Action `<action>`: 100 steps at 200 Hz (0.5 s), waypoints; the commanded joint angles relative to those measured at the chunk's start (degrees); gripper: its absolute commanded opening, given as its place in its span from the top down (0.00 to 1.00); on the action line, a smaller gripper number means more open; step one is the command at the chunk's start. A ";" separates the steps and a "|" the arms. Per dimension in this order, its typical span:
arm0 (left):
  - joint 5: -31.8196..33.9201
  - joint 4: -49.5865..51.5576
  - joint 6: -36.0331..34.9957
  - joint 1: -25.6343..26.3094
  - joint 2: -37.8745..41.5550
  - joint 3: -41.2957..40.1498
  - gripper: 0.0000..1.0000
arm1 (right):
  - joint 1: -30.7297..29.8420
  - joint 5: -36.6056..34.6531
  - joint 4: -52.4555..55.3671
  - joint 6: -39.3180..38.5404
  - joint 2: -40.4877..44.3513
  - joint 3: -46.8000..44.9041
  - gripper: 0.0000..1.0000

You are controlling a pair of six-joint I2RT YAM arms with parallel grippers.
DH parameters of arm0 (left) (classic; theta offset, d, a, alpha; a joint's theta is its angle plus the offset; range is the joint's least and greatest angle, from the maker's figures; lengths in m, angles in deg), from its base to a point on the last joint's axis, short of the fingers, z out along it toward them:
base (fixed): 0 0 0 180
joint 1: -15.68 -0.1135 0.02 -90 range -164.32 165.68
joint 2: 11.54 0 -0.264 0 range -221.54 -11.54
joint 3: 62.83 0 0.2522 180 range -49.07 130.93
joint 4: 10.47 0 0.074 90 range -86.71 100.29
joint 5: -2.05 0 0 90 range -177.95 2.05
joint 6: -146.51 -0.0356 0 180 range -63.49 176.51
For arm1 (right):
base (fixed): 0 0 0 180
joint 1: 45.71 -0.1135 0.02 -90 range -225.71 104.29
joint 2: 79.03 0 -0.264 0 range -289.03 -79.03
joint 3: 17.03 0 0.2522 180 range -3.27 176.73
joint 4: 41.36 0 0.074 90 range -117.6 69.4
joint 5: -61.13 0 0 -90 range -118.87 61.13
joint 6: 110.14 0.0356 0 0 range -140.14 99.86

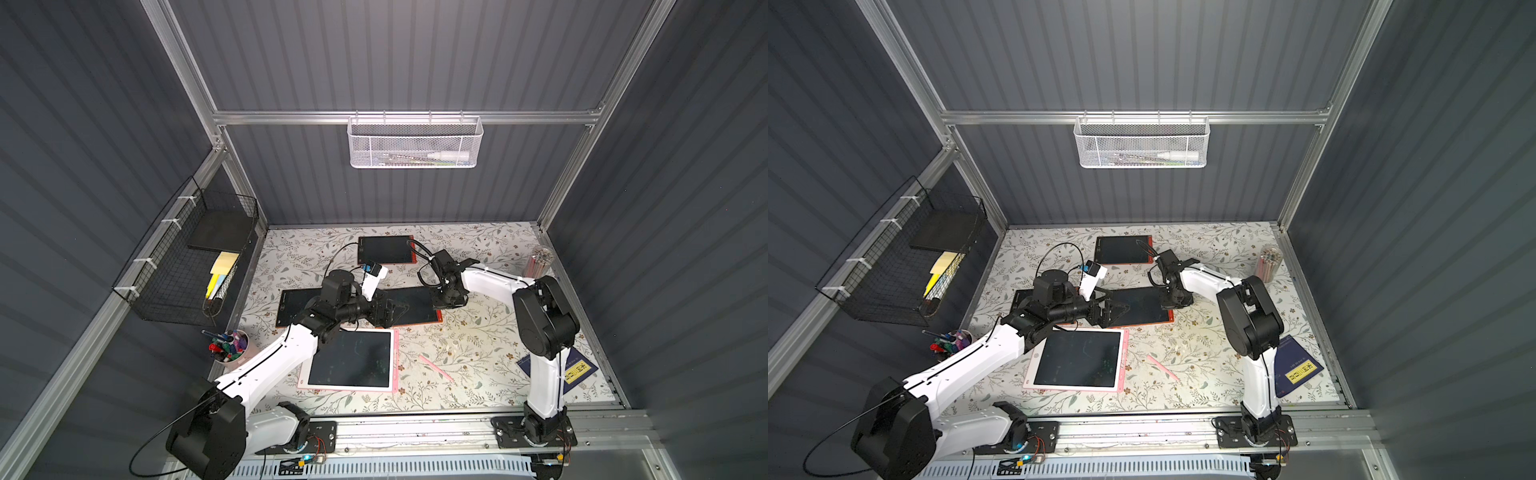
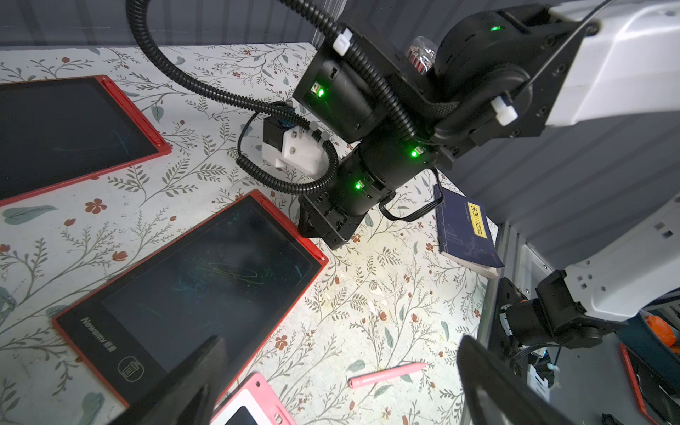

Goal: Place the stylus back onto the writing tablet
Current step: Place the stylus on the writing tablet.

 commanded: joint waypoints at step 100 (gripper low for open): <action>-0.97 -0.99 -0.10 0.05 -0.20 -0.69 0.01 | -2.94 -1.21 2.16 1.56 4.29 -3.20 0.93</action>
